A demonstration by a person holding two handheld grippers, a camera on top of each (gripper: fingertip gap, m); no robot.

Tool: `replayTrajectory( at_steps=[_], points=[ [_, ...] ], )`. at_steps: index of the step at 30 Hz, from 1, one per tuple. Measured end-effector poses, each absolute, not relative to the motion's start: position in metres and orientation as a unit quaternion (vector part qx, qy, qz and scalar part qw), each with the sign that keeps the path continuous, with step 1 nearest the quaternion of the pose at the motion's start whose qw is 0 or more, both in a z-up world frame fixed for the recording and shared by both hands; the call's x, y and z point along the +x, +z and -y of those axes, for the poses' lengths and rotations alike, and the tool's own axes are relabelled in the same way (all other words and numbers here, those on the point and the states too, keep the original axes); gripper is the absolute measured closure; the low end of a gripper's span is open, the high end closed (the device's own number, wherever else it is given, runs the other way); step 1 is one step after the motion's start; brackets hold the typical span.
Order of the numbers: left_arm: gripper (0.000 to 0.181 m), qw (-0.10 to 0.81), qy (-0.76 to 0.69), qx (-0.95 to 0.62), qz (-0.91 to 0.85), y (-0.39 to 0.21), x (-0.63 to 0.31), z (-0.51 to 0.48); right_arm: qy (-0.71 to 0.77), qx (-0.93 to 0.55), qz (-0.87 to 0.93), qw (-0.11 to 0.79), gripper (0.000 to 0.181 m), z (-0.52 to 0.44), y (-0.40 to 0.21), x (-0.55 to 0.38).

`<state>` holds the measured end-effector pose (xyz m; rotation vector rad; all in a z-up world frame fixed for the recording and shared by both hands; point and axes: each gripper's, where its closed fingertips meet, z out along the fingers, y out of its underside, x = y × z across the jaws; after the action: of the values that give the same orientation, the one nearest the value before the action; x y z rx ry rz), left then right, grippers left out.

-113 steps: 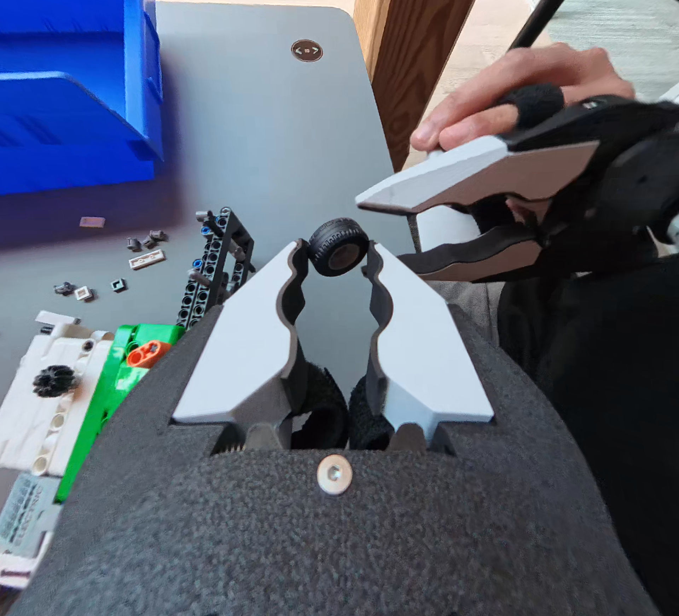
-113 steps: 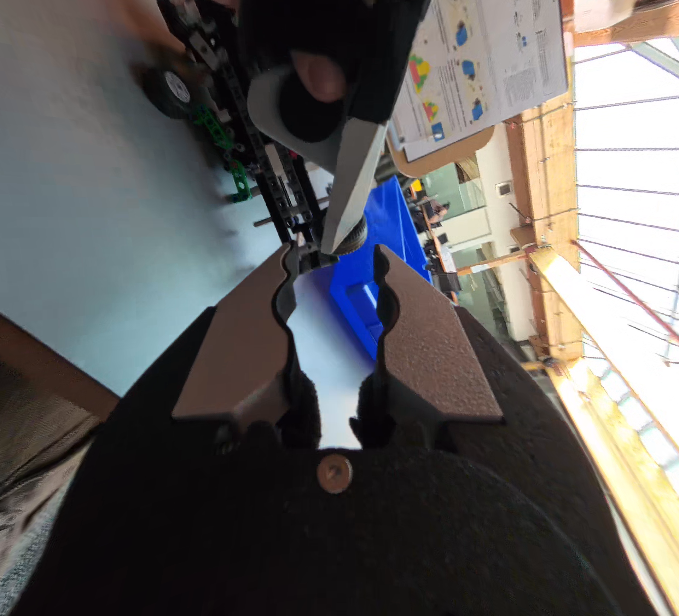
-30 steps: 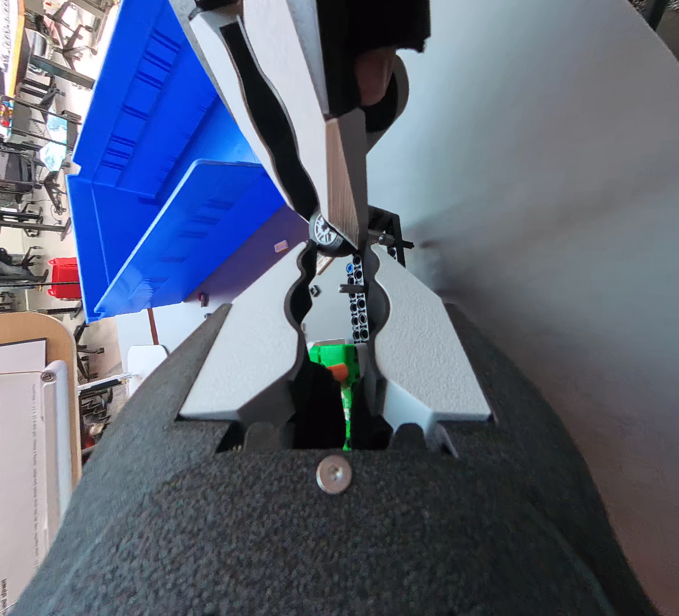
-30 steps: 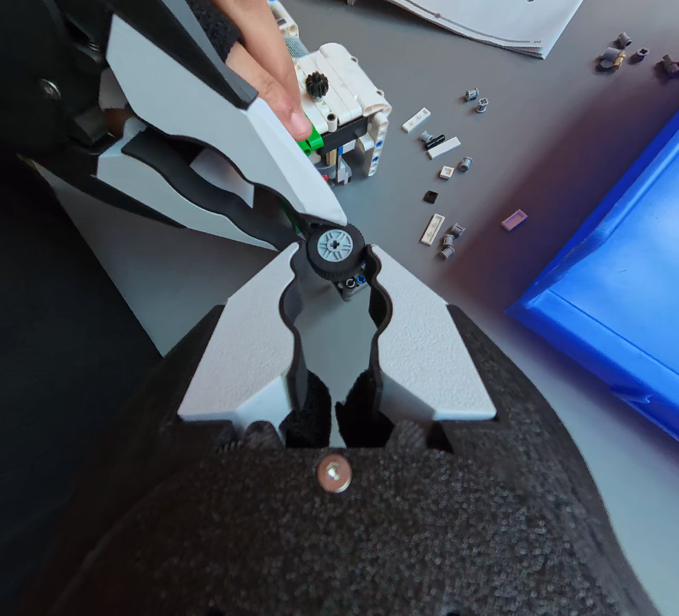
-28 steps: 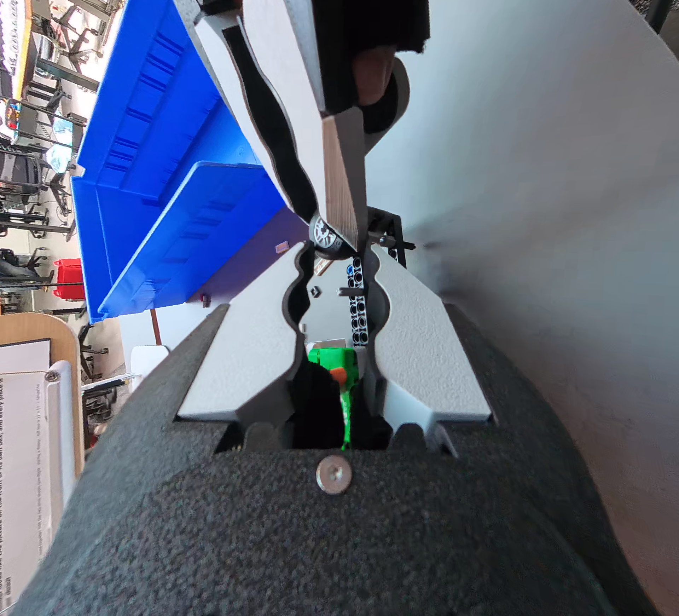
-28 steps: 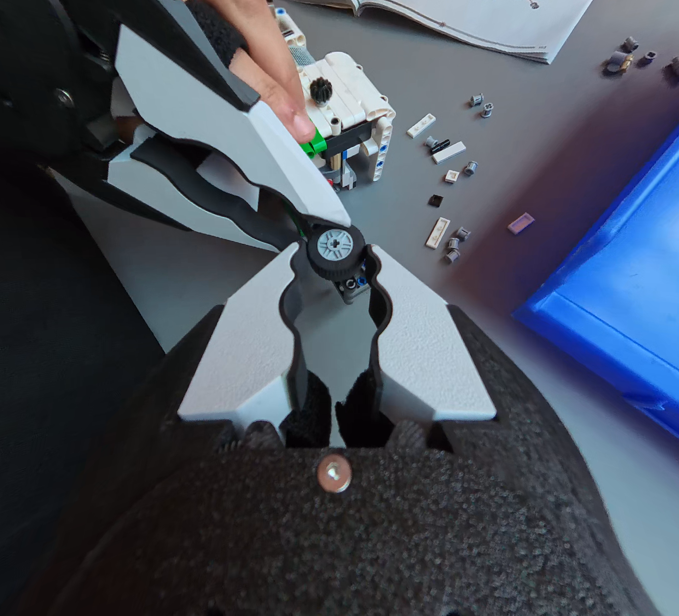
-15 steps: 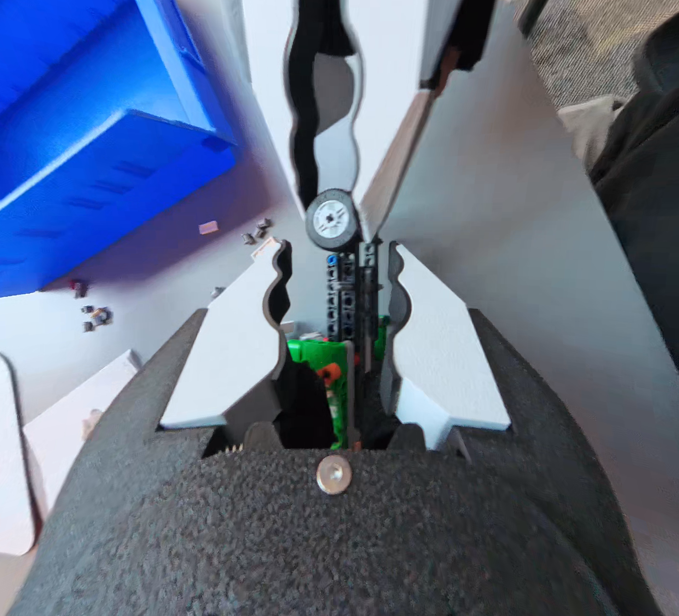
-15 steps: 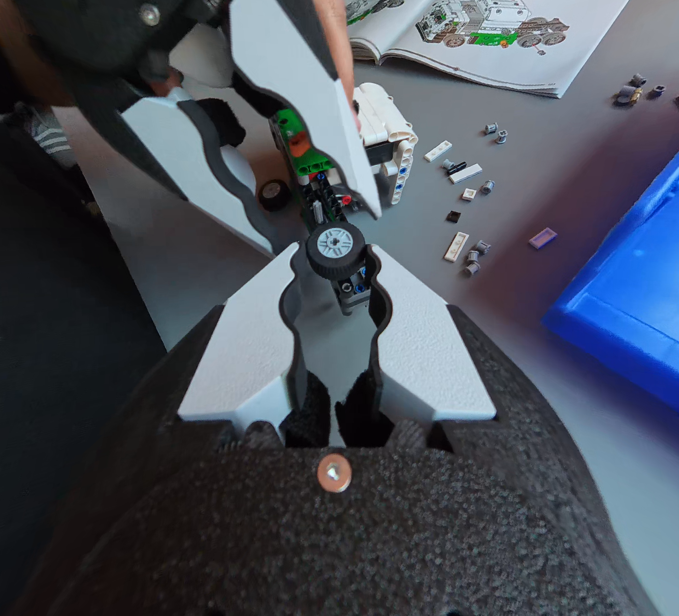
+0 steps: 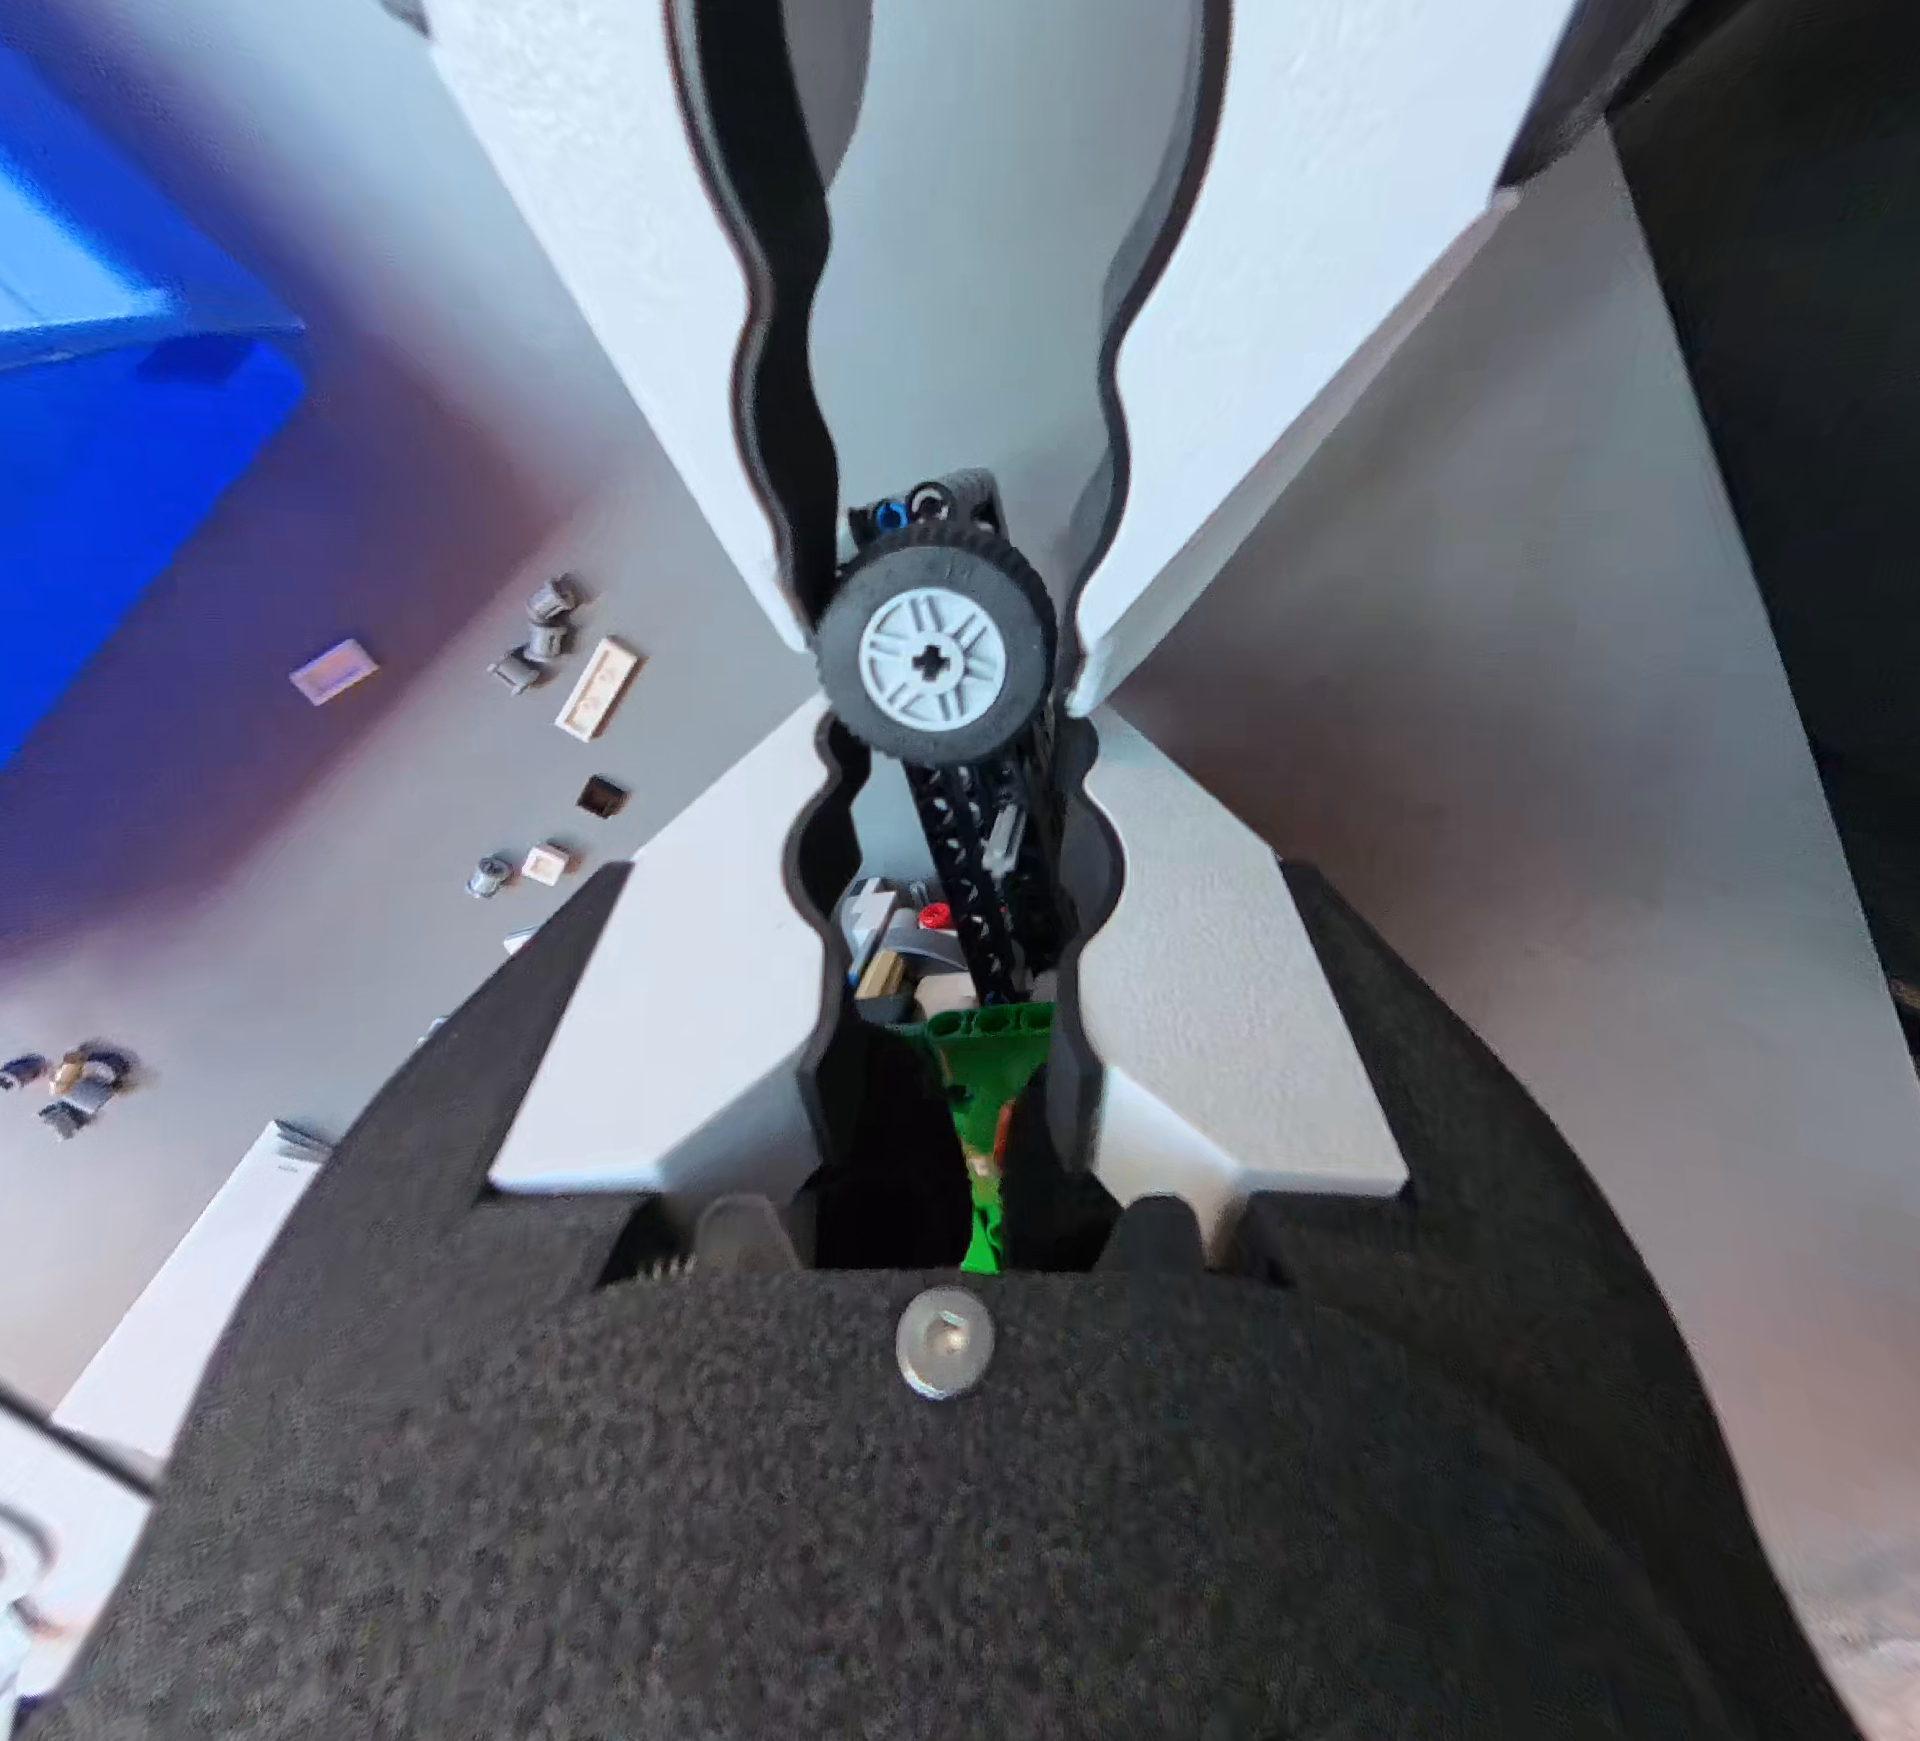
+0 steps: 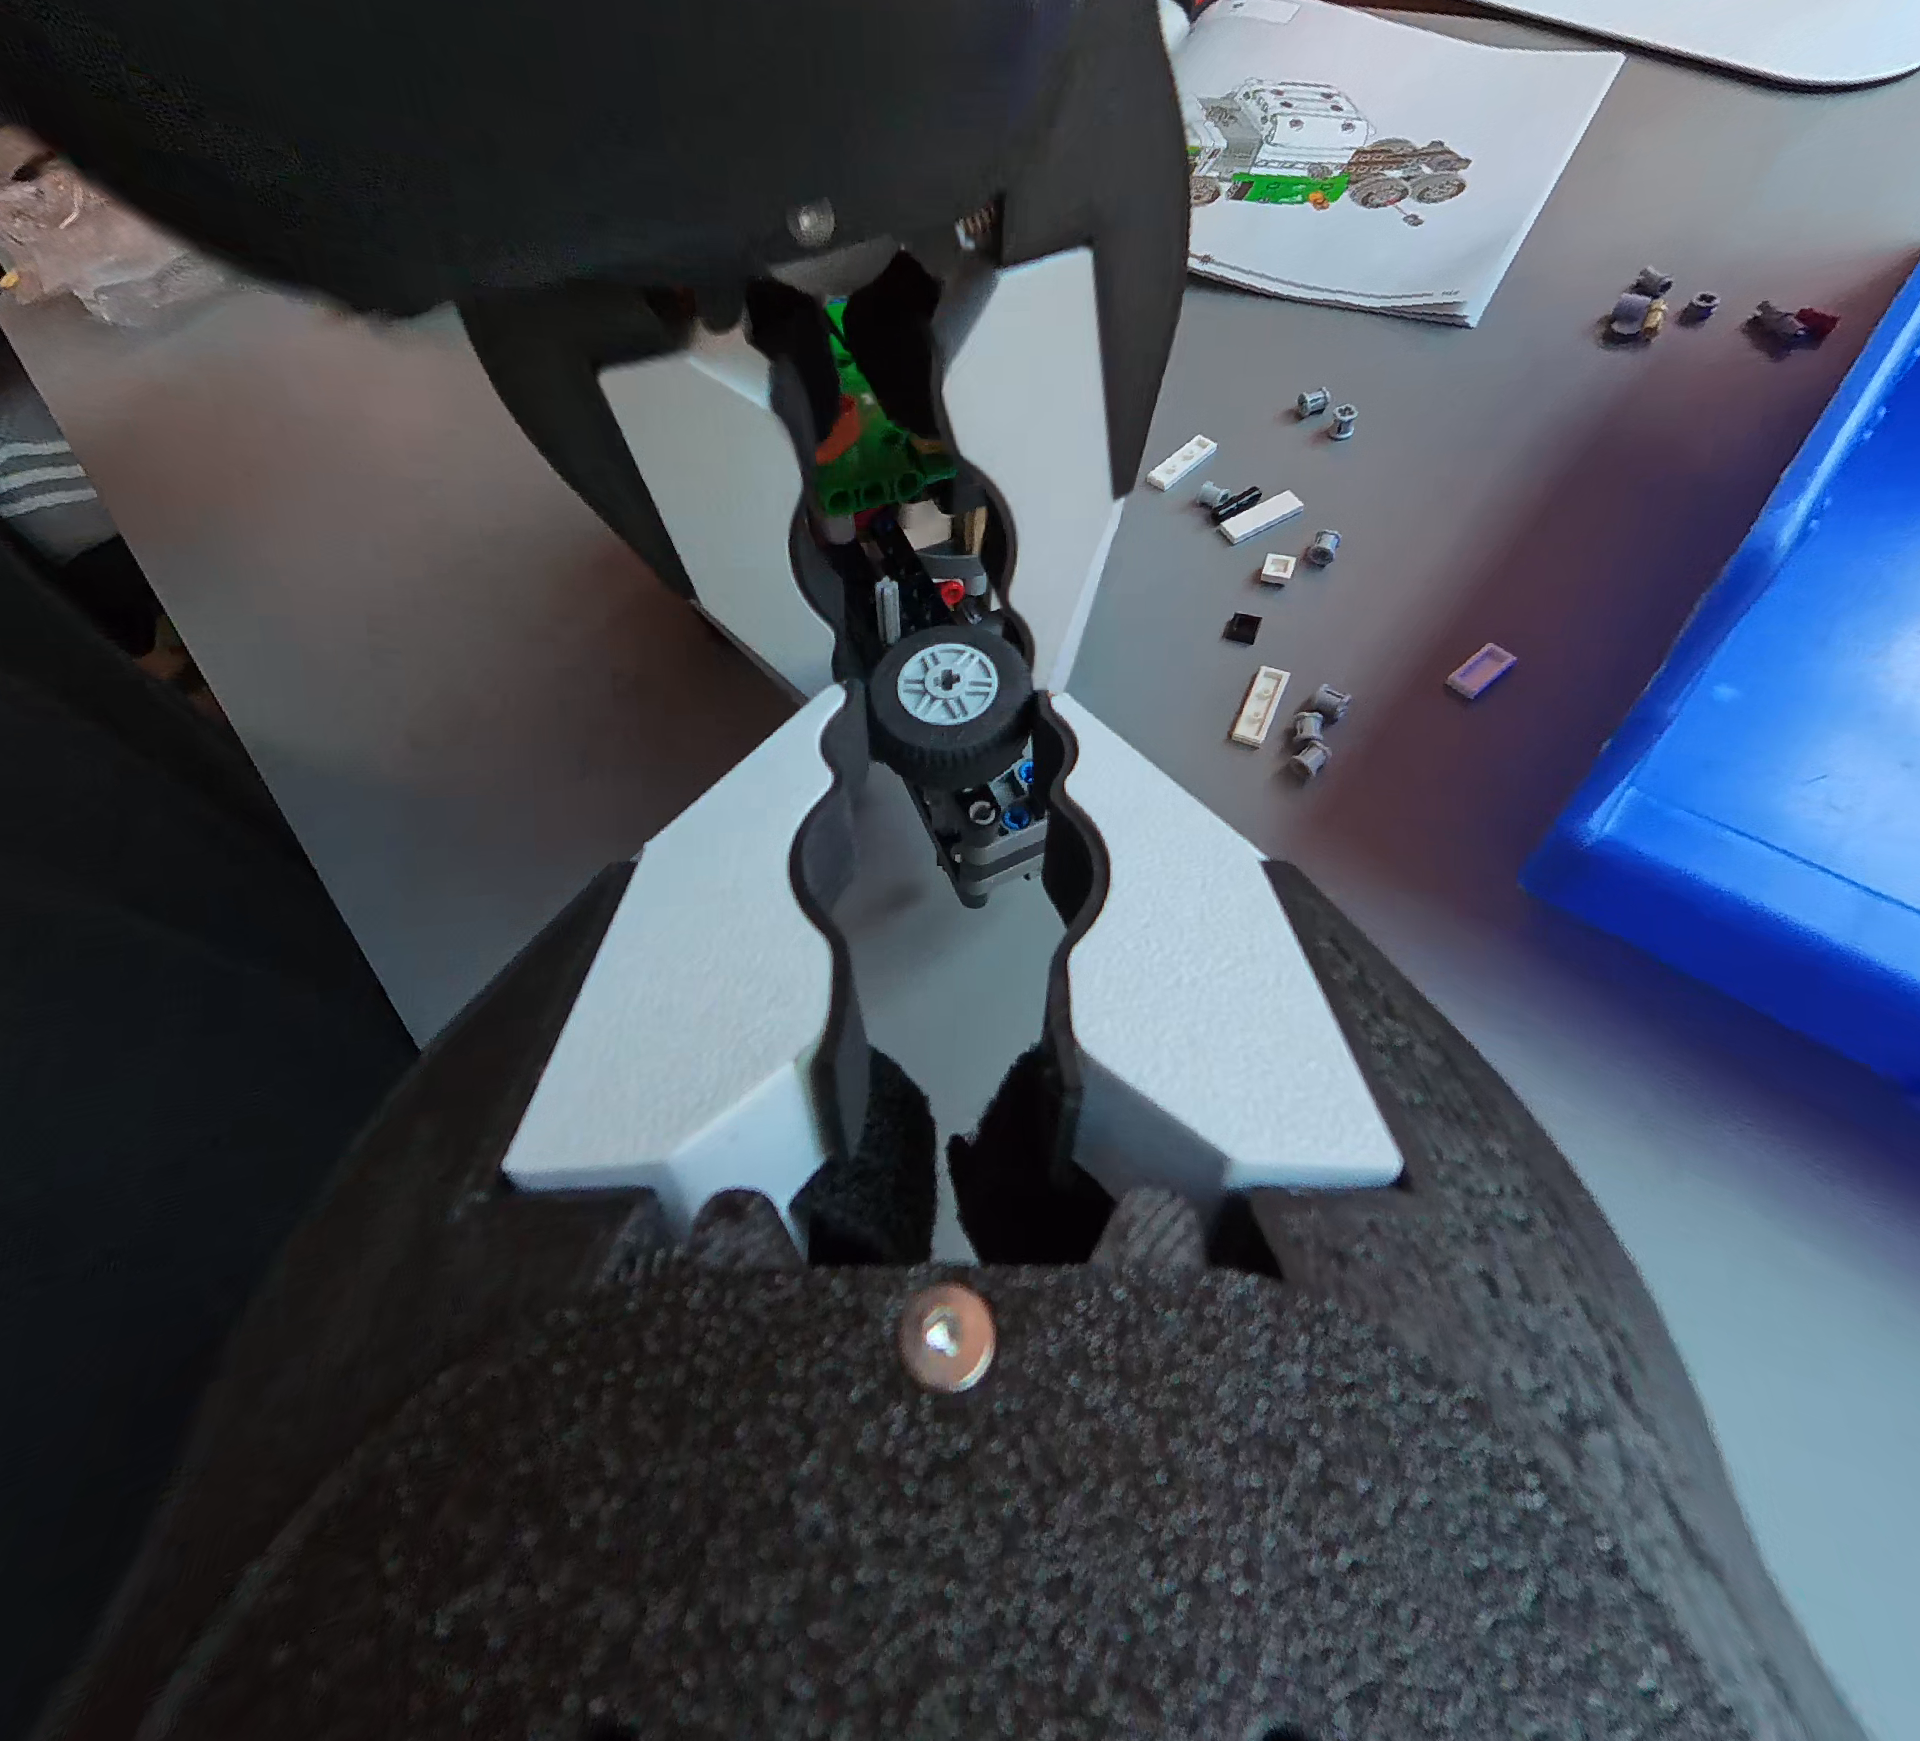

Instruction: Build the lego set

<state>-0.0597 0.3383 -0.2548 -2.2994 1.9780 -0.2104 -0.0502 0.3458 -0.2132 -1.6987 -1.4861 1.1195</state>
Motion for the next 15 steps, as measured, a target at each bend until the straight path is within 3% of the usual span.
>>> replayTrajectory(
  at_steps=[1,15],
  points=[
    [0.149,0.040,-0.066,-0.751,-0.656,-0.2581,-0.0604,-0.3363,0.423,-0.643,0.559,0.308,0.151,-0.3453,-0.2134,-0.0502],
    [0.159,0.068,-0.086,-0.779,-0.617,-0.2577,-0.0530,-0.3383,0.409,-0.648,0.557,0.321,0.151,-0.3436,-0.2150,-0.0480]
  ],
)
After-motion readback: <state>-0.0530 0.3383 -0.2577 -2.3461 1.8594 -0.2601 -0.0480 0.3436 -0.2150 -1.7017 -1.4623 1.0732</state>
